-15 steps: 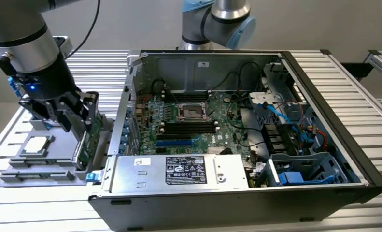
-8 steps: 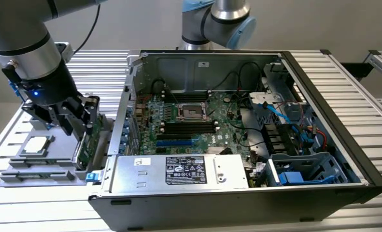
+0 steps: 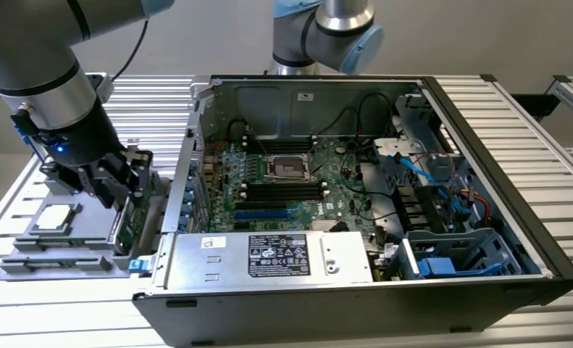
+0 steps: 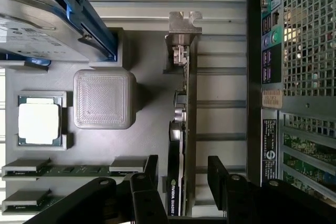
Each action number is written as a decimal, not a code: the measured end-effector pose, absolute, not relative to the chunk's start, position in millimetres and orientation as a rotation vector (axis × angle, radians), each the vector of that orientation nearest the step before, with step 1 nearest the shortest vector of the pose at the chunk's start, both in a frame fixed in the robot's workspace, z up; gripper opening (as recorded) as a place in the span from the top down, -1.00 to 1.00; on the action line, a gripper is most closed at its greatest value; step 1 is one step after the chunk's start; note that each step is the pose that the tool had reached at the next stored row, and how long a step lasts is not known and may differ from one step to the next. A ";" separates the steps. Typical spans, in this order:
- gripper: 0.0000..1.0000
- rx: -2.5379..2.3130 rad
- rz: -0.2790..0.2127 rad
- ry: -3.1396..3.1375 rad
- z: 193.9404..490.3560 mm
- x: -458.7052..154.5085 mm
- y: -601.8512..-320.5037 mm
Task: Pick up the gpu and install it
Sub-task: 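Pick up the gpu and move the gpu toward the slot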
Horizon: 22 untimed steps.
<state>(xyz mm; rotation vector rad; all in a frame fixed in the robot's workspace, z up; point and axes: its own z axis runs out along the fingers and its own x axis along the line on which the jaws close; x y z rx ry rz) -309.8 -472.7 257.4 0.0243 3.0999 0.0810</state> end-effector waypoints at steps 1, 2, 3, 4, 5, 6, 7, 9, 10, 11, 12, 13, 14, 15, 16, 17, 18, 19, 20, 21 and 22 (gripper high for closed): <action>-0.01 0.024 0.082 3.097 256.6 -309.9 -472.4; -0.01 0.024 0.082 3.094 255.7 -310.0 -472.2; -0.01 0.025 0.083 3.091 254.9 -310.4 -472.0; -0.01 0.026 0.084 3.089 254.1 -310.9 -471.7; -0.01 0.027 0.086 3.088 253.4 -311.3 -471.4; -0.01 0.030 0.091 3.086 252.9 -311.7 -471.0; -0.01 0.034 0.096 3.084 252.4 -312.1 -470.7; -0.01 0.043 0.107 3.081 251.3 -313.0 -470.3; -0.01 0.050 0.111 3.081 250.6 -313.8 -470.2; -0.01 0.058 0.113 3.080 249.6 -314.4 -470.1; -0.01 0.069 0.114 3.080 248.4 -314.9 -470.0; -0.01 0.080 0.113 3.079 247.4 -315.3 -470.0; -0.01 0.092 0.114 3.079 246.6 -315.6 -470.1; -0.01 0.103 0.114 3.078 245.9 -315.7 -470.1; -0.01 0.115 0.114 3.077 245.1 -315.9 -470.0; -0.01 0.125 0.114 3.076 244.2 -316.1 -469.8; -0.01 0.135 0.114 3.075 243.2 -316.3 -469.7; -0.01 0.144 0.114 3.073 242.3 -316.4 -469.5; -0.01 0.150 0.114 3.072 241.4 -316.6 -469.3; -0.01 0.154 0.115 3.070 240.8 -316.7 -469.2; -0.01 0.154 0.116 3.069 240.6 -316.9 -469.0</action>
